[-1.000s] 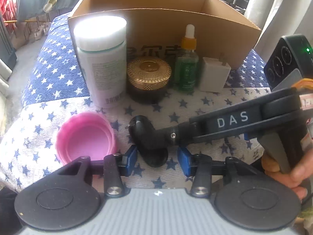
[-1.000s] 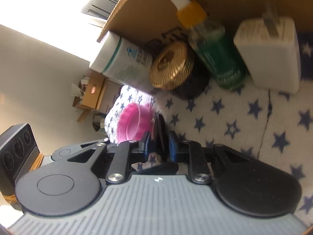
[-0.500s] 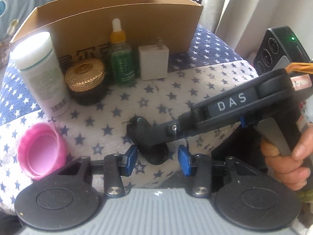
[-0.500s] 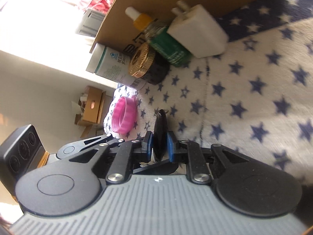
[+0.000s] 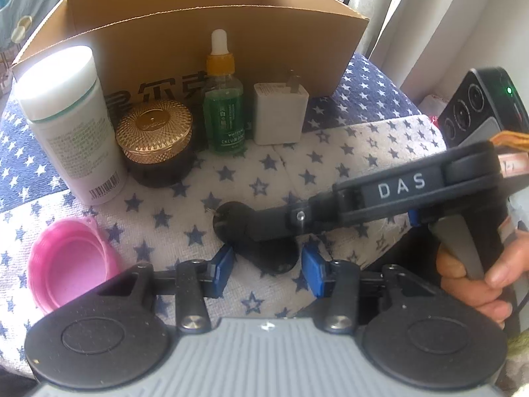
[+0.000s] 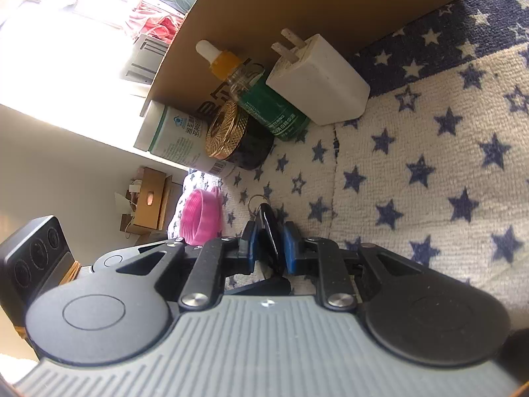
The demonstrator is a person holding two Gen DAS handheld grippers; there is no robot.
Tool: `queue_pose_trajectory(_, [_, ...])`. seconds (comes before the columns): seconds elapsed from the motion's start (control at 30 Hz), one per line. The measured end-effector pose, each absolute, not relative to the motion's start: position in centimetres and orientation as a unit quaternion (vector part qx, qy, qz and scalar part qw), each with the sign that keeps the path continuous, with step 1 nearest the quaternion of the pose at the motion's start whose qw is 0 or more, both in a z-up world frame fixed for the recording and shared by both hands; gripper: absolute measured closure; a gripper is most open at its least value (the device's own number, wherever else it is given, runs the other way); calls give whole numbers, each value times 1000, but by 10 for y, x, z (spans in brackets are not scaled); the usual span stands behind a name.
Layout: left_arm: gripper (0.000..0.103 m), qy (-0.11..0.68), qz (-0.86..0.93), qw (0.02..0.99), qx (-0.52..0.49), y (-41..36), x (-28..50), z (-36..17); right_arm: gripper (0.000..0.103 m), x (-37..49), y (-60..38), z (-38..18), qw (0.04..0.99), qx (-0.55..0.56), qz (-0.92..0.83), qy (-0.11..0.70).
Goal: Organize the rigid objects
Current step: 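Lift the black oval case with the right gripper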
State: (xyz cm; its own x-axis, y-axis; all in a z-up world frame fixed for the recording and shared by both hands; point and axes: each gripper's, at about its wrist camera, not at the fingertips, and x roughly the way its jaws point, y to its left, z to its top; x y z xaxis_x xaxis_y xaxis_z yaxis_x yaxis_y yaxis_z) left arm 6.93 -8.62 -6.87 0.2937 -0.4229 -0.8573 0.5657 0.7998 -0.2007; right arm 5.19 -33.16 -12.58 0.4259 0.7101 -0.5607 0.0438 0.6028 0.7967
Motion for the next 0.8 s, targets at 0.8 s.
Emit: queue_pose_trajectory(0.8, [67, 480, -292, 821, 101, -90, 69, -57, 88, 52, -322, -119, 757, 401, 232, 461])
